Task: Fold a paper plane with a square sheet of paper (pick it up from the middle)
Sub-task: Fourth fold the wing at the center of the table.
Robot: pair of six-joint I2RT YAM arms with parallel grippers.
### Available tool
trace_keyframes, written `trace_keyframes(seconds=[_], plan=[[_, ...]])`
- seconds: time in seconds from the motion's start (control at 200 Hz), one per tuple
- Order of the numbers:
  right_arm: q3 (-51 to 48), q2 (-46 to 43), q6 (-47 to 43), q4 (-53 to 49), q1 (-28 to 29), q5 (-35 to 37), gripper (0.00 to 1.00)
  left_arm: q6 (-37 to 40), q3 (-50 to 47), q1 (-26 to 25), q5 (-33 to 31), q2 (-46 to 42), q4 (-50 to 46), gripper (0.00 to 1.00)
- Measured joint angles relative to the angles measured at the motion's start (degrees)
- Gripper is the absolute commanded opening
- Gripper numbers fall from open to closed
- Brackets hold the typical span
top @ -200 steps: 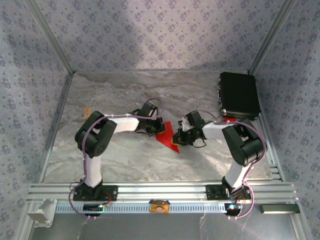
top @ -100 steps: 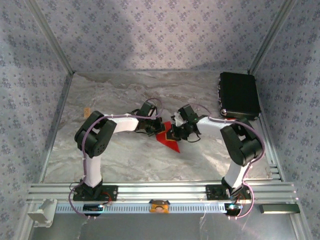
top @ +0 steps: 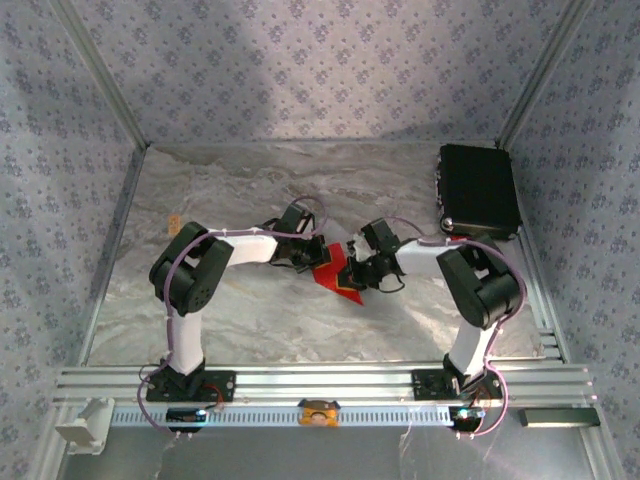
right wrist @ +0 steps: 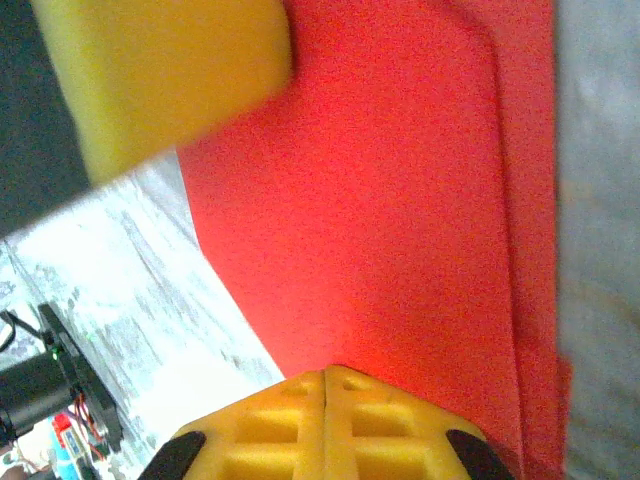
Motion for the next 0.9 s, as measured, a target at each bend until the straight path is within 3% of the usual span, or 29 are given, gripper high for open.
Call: trace_keyframes(seconds=[0.6, 0.899], plan=[[-16.20, -13.27, 1.42, 3.21, -5.11, -1.75, 0.01, -0.04, 0.00, 0.37, 1.62, 0.63, 0.87, 0.00], [-16.63, -17.31, 3.65, 1.70, -6.08, -1.38, 0.02, -0.04, 0.00, 0.37, 1.92, 0.83, 1.53, 0.00]])
